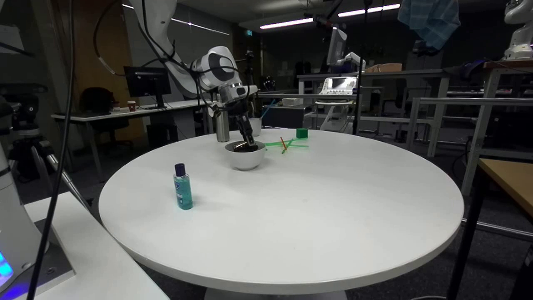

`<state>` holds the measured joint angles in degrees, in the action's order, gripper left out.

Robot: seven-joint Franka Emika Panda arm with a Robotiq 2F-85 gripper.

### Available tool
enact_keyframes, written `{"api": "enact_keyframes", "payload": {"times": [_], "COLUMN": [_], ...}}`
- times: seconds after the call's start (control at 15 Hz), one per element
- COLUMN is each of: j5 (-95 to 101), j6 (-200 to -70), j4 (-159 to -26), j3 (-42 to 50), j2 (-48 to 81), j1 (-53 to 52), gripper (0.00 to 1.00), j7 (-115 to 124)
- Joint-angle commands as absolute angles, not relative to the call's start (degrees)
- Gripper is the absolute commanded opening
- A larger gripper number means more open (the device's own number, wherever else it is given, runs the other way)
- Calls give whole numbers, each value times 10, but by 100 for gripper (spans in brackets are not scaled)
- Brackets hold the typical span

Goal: Put the knife set in the bowl

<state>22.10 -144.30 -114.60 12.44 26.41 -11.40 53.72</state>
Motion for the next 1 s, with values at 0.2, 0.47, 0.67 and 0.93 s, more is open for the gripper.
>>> {"api": "enact_keyframes", "payload": {"times": [0.2, 0.47, 0.67, 0.93], "j5": [262, 255, 176, 116], "j6": [-1366, -1329, -1277, -1203], "j4": [-1117, -1120, -1123, -1117], "j3": [137, 108, 64, 32], "j2": [225, 167, 126, 96], "j1": [-142, -136, -111, -99], "gripper": [100, 100, 100, 100], "j7": [603, 620, 581, 586]}}
